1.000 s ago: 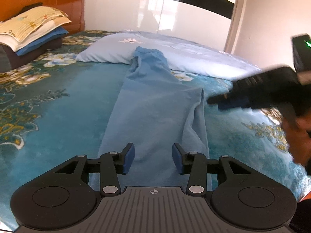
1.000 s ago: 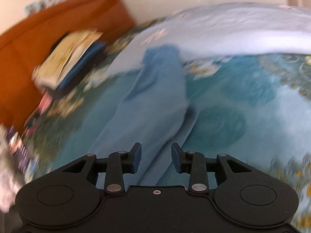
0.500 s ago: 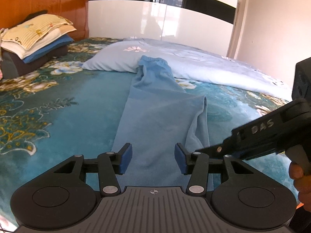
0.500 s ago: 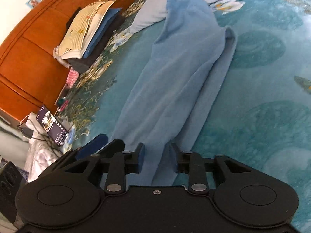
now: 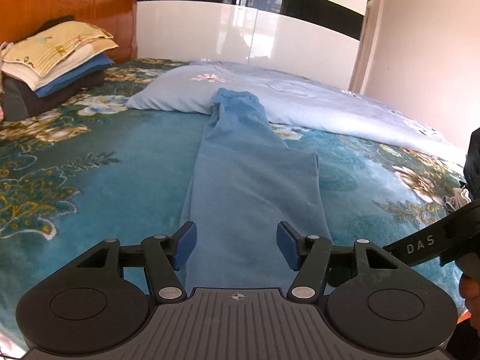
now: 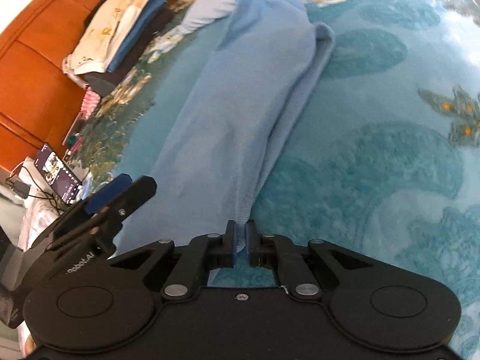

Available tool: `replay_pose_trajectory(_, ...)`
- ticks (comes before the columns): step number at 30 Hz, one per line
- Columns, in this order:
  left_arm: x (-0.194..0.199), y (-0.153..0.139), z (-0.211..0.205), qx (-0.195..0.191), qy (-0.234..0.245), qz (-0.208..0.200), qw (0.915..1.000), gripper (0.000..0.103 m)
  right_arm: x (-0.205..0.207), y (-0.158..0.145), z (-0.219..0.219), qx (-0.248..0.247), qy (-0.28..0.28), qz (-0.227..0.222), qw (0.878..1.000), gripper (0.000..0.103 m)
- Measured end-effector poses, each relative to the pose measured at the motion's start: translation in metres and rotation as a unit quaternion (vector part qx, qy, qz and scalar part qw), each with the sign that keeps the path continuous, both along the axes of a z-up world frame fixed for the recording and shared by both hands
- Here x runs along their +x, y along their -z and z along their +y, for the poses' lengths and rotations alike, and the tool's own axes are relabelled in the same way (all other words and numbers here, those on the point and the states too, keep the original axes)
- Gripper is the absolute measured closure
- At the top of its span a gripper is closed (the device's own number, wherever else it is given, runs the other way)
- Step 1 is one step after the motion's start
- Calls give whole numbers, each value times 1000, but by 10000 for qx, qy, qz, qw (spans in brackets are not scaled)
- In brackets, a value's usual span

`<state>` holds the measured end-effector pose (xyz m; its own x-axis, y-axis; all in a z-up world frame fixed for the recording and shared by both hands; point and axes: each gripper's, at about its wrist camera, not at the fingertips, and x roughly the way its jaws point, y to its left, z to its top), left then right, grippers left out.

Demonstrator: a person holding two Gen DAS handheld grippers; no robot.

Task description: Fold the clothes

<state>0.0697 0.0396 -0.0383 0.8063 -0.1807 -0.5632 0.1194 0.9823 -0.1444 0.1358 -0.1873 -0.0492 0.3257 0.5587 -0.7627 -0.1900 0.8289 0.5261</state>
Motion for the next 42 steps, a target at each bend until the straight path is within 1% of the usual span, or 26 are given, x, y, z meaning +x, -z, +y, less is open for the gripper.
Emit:
replay_pose_trajectory(7, 7, 0, -8, 27, 135, -39, 9999, 47, 2, 0, 4, -146, -140, -70, 9998, 97)
replay_pose_trajectory(8, 8, 0, -9, 27, 149, -42, 9999, 47, 4, -2, 3, -144, -151, -71, 9998, 94)
replay_pose_trajectory(9, 10, 1, -9, 37, 158, -33, 9999, 47, 6, -6, 2, -114, -178, -94, 9997, 87)
replay_pose_trajectory(10, 12, 2, -9, 48, 165, -20, 9998, 47, 11, -13, -1, -139, -154, -240, 9995, 85)
replay_pose_trajectory(15, 23, 7, -8, -18, 187, 14, 9998, 47, 35, -52, -14, -275, -20, -984, 9948, 83)
replay_pose_trajectory(17, 30, 9, -11, -49, 232, 27, 9997, 47, 61, -67, -16, -412, 122, -1355, 9899, 81)
replay_pose_trajectory(19, 36, 10, -14, -59, 291, 38, 9996, 47, 94, -77, -13, -513, 288, -1615, 9851, 78)
replay_pose_trajectory(21, 41, 13, -16, -57, 395, 71, 9992, 48, 131, -79, -7, -682, 401, -1739, 9816, 70)
replay_pose_trajectory(23, 45, 16, -18, -44, 486, 126, 9987, 48, 168, -81, -2, -841, 520, -1849, 9778, 70)
replay_pose_trajectory(25, 48, 22, -18, -60, 563, 235, 9981, 48, 204, -76, 2, -915, 670, -1845, 9763, 70)
replay_pose_trajectory(26, 49, 26, -17, -62, 601, 305, 9977, 48, 220, -72, 4, -961, 657, -1823, 9763, 71)
replay_pose_trajectory(28, 51, 33, -17, -26, 673, 403, 9969, 48, 251, -61, 10, -1132, 786, -1777, 9744, 70)
replay_pose_trajectory(30, 49, 37, -17, 43, 756, 355, 9965, 48, 277, -50, 11, -1100, 942, -1702, 9747, 69)
replay_pose_trajectory(31, 48, 37, -17, 58, 784, 349, 9963, 48, 290, -43, 12, -994, 1019, -1646, 9760, 64)
replay_pose_trajectory(34, 49, 38, -17, 96, 884, 377, 9953, 46, 319, -27, 18, -991, 1209, -1543, 9756, 58)
replay_pose_trajectory(36, 51, 38, -17, 105, 951, 407, 9946, 46, 335, -17, 23, -1066, 1277, -1476, 9750, 57)
replay_pose_trajectory(39, 55, 37, -14, 88, 1077, 440, 9932, 46, 352, -4, 30, -931, 1345, -1359, 9771, 55)
replay_pose_trajectory(41, 57, 37, -13, 97, 1160, 458, 9921, 46, 360, 3, 33, -774, 1372, -1286, 9791, 57)
replay_pose_trajectory(42, 57, 37, -14, 121, 1193, 458, 9917, 46, 363, 6, 34, -690, 1375, -1242, 9803, 77)
